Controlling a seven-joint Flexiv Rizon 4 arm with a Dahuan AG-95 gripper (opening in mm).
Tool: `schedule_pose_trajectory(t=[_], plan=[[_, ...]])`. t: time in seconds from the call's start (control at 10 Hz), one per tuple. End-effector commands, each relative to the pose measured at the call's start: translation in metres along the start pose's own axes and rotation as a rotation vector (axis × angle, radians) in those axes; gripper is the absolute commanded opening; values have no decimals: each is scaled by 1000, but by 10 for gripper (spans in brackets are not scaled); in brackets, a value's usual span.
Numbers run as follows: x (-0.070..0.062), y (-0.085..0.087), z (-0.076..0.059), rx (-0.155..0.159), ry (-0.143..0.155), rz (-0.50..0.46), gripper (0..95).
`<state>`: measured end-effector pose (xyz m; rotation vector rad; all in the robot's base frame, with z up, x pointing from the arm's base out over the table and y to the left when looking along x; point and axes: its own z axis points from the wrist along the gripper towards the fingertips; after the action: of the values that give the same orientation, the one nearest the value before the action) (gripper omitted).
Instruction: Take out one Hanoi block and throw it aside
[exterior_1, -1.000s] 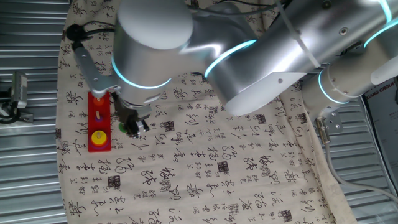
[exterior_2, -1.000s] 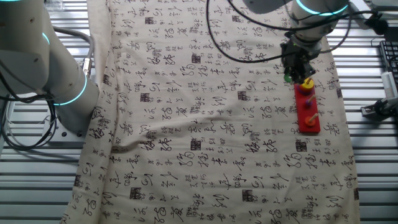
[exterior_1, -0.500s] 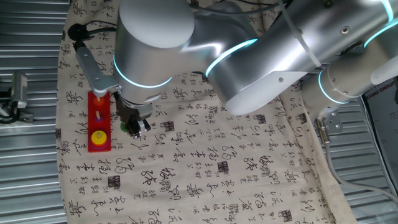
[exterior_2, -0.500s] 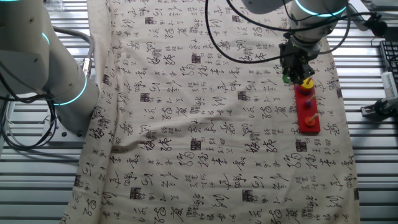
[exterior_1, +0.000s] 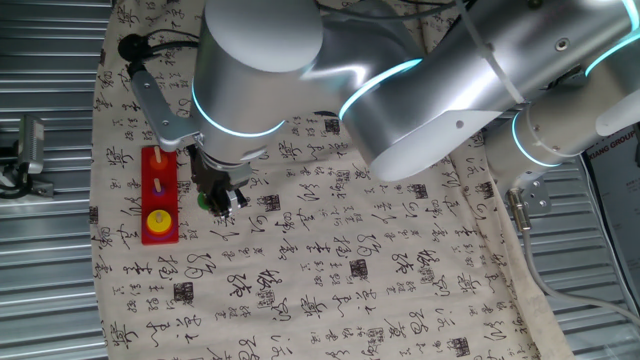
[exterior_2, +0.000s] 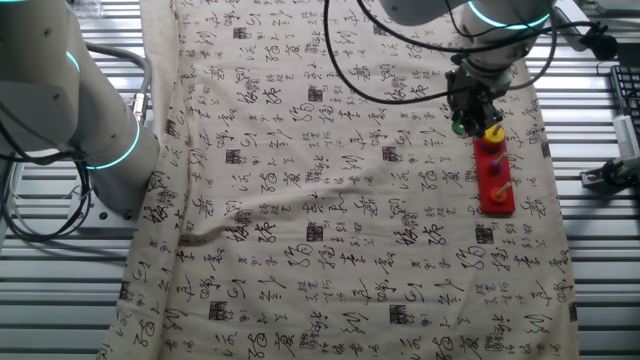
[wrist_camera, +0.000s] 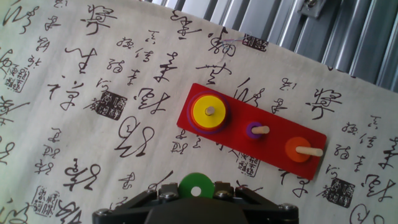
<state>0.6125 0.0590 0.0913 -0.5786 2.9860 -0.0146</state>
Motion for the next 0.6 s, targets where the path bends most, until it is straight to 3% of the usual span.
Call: schedule_pose_trajectory(t=[0.1, 0.6], plan=[[1, 0, -1, 0, -6, 0, 0], [1, 0, -1, -6, -12, 7, 0]])
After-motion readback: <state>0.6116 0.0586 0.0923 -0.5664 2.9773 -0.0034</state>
